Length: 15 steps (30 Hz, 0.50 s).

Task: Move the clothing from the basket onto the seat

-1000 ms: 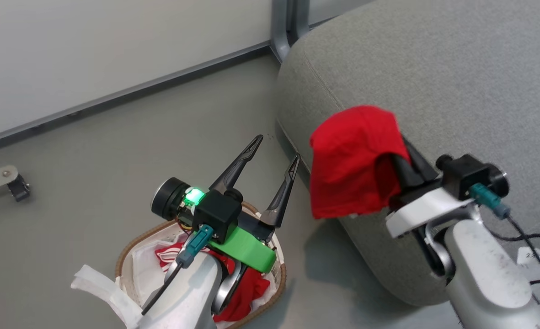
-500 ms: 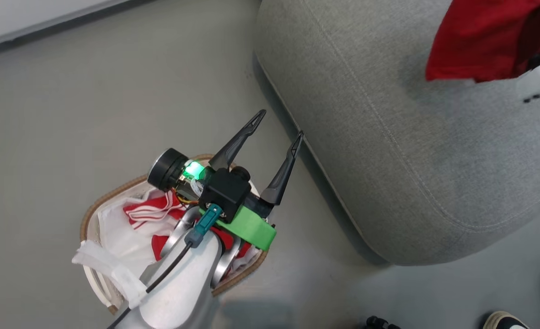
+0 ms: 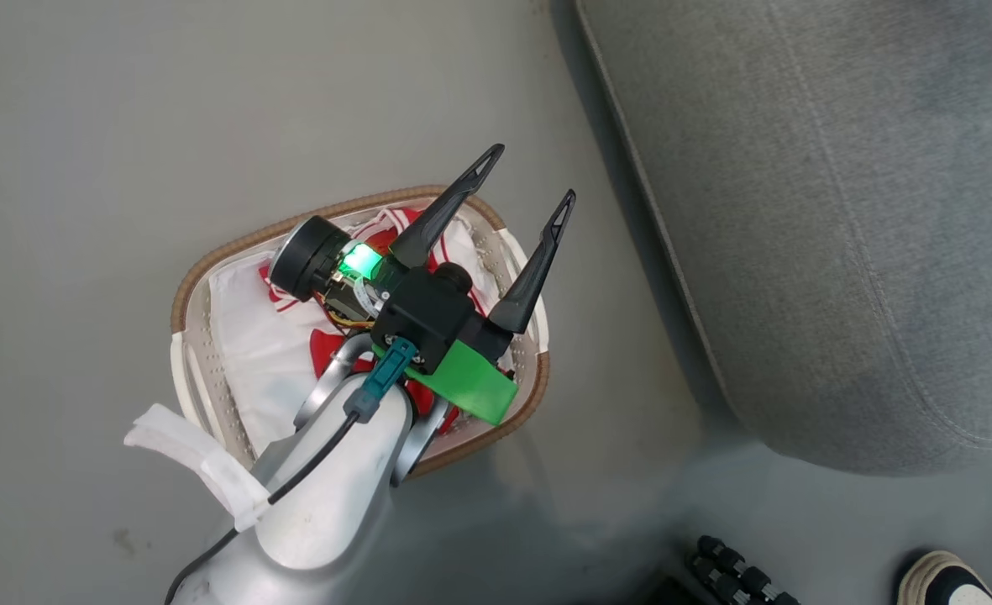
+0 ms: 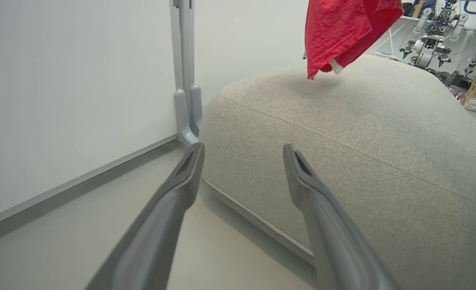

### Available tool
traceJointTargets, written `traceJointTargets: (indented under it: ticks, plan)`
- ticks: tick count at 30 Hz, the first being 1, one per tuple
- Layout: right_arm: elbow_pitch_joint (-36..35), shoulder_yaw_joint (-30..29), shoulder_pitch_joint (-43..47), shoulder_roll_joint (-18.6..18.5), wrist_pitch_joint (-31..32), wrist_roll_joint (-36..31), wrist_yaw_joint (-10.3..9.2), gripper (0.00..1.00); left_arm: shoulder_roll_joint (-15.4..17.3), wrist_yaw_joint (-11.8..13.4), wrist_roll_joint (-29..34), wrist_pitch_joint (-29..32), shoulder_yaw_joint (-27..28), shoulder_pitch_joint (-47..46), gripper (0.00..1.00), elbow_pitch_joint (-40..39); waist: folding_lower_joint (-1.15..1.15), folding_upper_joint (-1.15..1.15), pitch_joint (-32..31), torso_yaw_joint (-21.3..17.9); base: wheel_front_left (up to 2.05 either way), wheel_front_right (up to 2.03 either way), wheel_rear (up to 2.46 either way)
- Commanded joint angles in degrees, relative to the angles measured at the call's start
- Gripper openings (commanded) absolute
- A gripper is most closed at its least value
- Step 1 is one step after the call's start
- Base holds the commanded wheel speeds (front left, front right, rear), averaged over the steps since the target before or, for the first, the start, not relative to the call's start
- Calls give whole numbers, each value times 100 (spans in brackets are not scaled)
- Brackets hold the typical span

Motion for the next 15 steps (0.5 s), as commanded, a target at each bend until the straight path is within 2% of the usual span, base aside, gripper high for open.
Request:
traceJointTargets:
  ticks: [1,5,9,10,11,15]
  plan:
    - [95,-158,-156,-66,-13,-90,-8,0,0,-20,13,-4,4,-126,100,-22,-1,0,454,445,0,0,0]
    - [419,-696,-319,-33,-12,-398,-8,0,-25,-21,-84,-4,-85,-164,100,6,-1,0,618,601,0,0,0]
    - [772,-1003,22,157,-13,-750,-8,0,-29,-19,-154,-4,-53,-127,100,66,-1,0,608,651,0,0,0]
    - [815,-1077,117,192,-12,-800,-8,39,-31,-20,-160,-4,-26,-103,100,81,-1,0,580,651,0,0,0]
    - [858,-1150,258,256,-13,-855,-8,100,-35,-11,-172,-4,23,-57,100,93,-1,0,536,645,0,0,0]
    - [887,-1458,905,486,-13,-899,-8,100,-39,2,-195,-4,194,120,100,134,-1,0,310,589,0,0,0]
